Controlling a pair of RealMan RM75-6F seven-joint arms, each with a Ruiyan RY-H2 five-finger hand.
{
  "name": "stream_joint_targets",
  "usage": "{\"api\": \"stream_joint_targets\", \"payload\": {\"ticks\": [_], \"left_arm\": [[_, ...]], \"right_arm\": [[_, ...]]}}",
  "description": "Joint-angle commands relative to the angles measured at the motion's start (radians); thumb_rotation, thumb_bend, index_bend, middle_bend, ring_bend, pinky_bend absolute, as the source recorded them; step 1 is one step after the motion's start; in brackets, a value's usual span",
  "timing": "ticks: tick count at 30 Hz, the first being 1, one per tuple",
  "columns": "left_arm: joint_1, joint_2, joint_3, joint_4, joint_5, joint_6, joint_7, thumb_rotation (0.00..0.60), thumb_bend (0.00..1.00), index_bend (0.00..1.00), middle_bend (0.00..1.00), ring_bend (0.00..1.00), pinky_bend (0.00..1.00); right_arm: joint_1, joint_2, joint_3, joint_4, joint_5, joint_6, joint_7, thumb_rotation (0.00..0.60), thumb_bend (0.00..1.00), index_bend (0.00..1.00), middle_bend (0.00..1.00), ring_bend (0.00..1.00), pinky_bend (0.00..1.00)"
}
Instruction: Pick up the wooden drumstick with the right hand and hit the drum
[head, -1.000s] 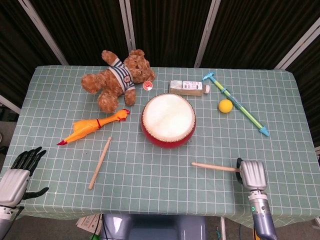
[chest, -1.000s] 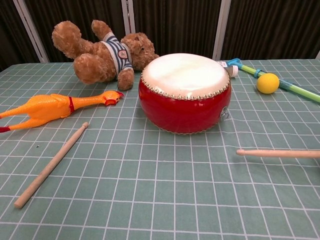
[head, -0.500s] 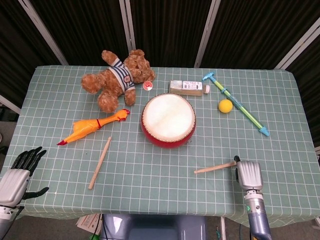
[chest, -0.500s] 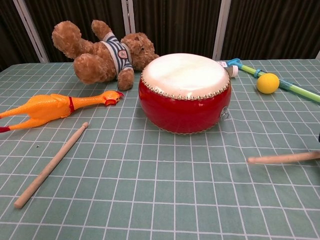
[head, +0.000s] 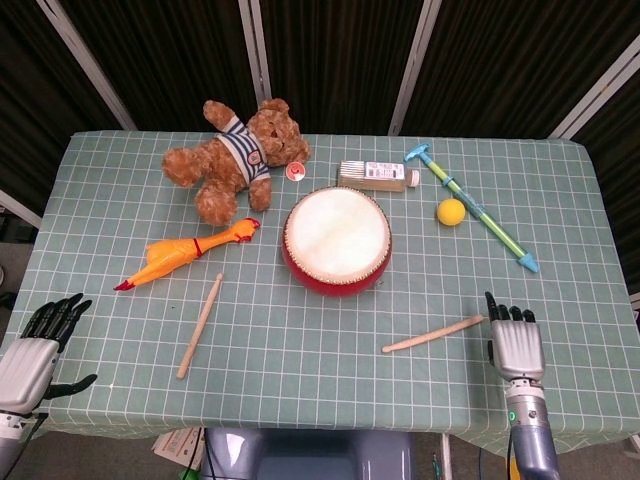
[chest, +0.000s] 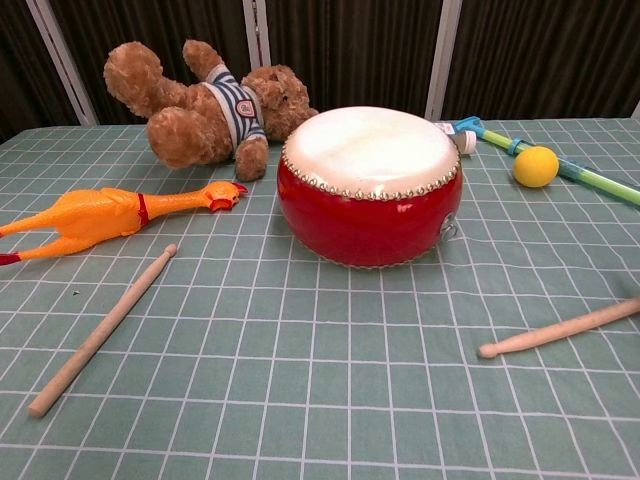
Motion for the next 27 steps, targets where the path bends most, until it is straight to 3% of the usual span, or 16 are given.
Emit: {"api": "stream_joint_targets", "payload": {"ticks": [1, 4, 9, 14, 18, 27], "left_arm": [[0.000, 0.000, 0.000, 0.001, 0.000, 0.000, -0.001, 0.600, 0.00, 0.00, 0.00, 0.00, 0.00], [0.000, -0.002, 0.000, 0.001, 0.004, 0.002, -0.001, 0.600, 0.00, 0.00, 0.00, 0.00, 0.00], [0.002, -0.004, -0.003, 0.006, 0.007, 0.012, 0.001, 0.600, 0.00, 0.00, 0.00, 0.00, 0.00], [0.004, -0.009, -0.020, 0.020, -0.010, 0.025, 0.000, 0.600, 0.00, 0.00, 0.00, 0.00, 0.00], [0.005, -0.020, -0.033, 0.035, -0.014, 0.041, 0.017, 0.600, 0.00, 0.00, 0.00, 0.00, 0.00], [0.006, -0.039, -0.042, 0.057, -0.006, 0.059, 0.015, 0.600, 0.00, 0.00, 0.00, 0.00, 0.00]], "right_arm": [[-0.032, 0.094, -0.004, -0.062, -0.060, 0.021, 0.109, 0.600, 0.40, 0.00, 0.08, 0.06, 0.12], [-0.064, 0.156, -0.012, -0.091, -0.126, 0.051, 0.217, 0.600, 0.34, 0.00, 0.01, 0.02, 0.09], [-0.129, 0.242, -0.046, -0.085, -0.276, 0.131, 0.417, 0.600, 0.25, 0.00, 0.00, 0.00, 0.07], [-0.193, 0.292, -0.098, 0.013, -0.461, 0.238, 0.595, 0.600, 0.24, 0.00, 0.00, 0.00, 0.06], [-0.225, 0.279, -0.122, 0.109, -0.562, 0.308, 0.646, 0.600, 0.24, 0.00, 0.00, 0.00, 0.05], [-0.233, 0.256, -0.105, 0.139, -0.540, 0.279, 0.659, 0.600, 0.24, 0.00, 0.00, 0.00, 0.04]]}}
